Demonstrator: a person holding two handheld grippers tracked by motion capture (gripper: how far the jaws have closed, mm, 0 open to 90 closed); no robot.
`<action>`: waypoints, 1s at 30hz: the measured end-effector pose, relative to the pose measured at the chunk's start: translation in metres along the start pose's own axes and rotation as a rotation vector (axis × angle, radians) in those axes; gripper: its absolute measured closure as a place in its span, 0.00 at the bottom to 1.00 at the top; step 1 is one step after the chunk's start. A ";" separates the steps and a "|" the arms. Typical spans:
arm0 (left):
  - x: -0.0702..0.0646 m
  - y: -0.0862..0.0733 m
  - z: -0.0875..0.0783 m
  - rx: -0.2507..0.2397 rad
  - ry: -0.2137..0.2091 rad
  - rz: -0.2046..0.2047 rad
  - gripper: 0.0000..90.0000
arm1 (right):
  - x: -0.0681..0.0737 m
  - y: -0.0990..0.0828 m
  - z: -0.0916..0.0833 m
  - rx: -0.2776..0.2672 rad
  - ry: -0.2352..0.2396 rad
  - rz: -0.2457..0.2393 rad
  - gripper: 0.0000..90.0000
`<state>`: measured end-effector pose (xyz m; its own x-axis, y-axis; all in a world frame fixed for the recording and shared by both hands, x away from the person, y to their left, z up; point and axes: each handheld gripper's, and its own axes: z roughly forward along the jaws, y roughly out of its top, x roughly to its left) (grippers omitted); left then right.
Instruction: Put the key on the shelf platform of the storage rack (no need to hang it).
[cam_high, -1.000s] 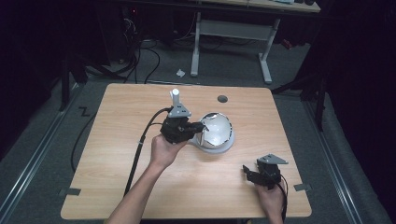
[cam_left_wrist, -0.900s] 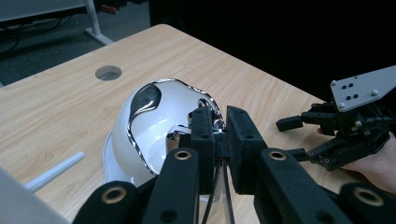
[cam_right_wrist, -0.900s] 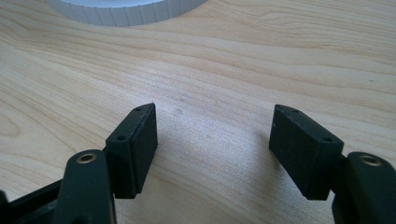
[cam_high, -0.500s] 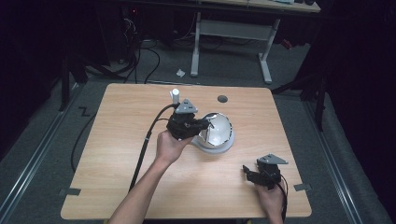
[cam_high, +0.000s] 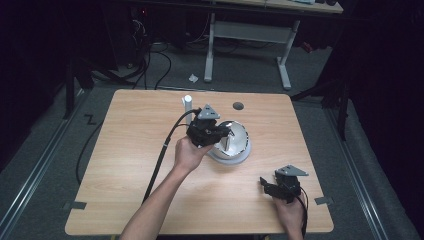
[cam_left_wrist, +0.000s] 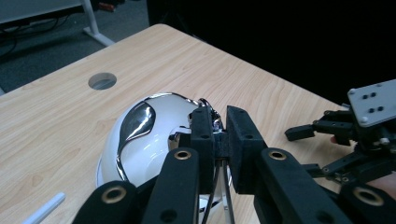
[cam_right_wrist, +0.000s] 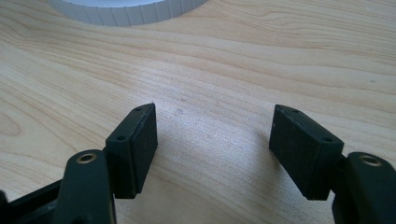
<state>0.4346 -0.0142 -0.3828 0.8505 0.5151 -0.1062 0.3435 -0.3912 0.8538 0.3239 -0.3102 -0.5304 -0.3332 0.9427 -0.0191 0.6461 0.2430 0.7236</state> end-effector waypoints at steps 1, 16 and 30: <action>0.001 -0.001 0.003 0.002 0.004 -0.003 0.92 | 0.000 0.000 0.000 0.000 0.000 0.000 0.36; 0.007 -0.005 0.020 0.015 0.021 -0.017 0.92 | 0.000 0.000 0.000 0.000 0.000 0.000 0.36; 0.013 -0.013 0.039 0.051 0.030 -0.032 0.92 | 0.000 0.000 0.000 0.000 0.001 0.000 0.36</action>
<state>0.4564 -0.0317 -0.4152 0.8267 0.5504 -0.1165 0.3904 -0.4123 0.8232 0.3238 -0.3101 -0.5304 -0.3340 0.9424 -0.0188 0.6461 0.2434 0.7234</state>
